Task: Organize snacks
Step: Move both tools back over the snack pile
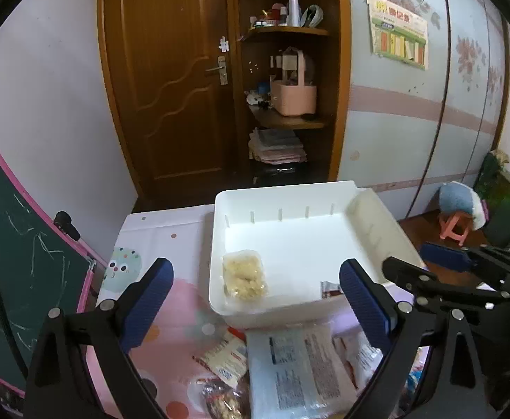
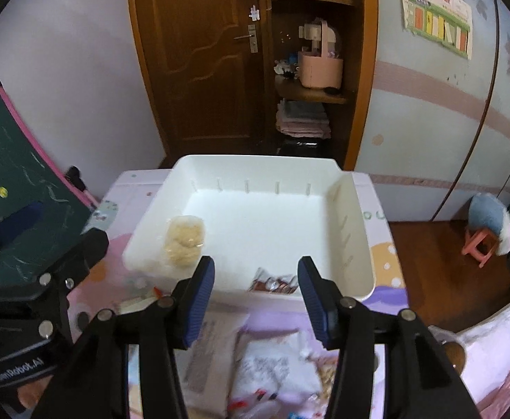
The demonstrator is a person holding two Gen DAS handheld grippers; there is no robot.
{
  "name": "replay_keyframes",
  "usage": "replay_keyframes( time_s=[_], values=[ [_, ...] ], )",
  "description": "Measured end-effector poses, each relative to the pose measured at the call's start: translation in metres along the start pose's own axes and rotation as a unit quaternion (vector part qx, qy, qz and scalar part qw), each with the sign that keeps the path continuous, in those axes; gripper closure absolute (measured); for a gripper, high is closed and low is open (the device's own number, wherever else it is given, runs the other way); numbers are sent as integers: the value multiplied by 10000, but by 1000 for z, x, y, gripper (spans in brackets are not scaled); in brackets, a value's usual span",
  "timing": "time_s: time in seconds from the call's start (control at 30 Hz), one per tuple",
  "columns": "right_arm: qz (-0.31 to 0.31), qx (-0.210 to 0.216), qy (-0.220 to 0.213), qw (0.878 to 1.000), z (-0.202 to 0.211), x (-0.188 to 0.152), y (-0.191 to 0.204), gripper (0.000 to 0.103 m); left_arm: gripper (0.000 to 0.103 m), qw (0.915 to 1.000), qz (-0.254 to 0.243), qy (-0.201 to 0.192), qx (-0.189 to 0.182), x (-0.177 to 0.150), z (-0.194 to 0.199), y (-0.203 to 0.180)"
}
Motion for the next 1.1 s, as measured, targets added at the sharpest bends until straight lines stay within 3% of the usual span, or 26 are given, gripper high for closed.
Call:
replay_keyframes(
  time_s=[0.17, 0.27, 0.43, 0.77, 0.97, 1.1],
  values=[
    [-175, 220, -37, 9996, 24, -5, 4, 52, 7, 9999, -120, -94, 78, -4, 32, -1],
    [-185, 319, -103, 9993, 40, -13, 7, 44, 7, 9998, -115, -91, 128, -11, 49, 1],
    [-171, 491, -145, 9985, 66, -33, 12, 43, 7, 9998, 109, 98, -116, -27, 69, 8],
    [376, 153, -453, 9981, 114, -78, 21, 43, 7, 9995, 300, 27, 104, -69, 119, 37],
    [445, 50, -110, 9989, 99, -110, 12, 43, 7, 9990, 395, 128, 183, -108, 132, 51],
    [261, 210, 198, 9992, 84, -136, 3, 43, 7, 9988, 363, 319, -82, -138, 123, 53]
  ],
)
Point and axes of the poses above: each gripper's, at about its wrist camera, not at the fingertips, and z roughly against the way its jaws point, y to its left, x to its top, the point moved 5 cm from there along -z, roughly the way its jaws point, and after that the axes turned 12 degrees about -z, right-handed, at the moved point
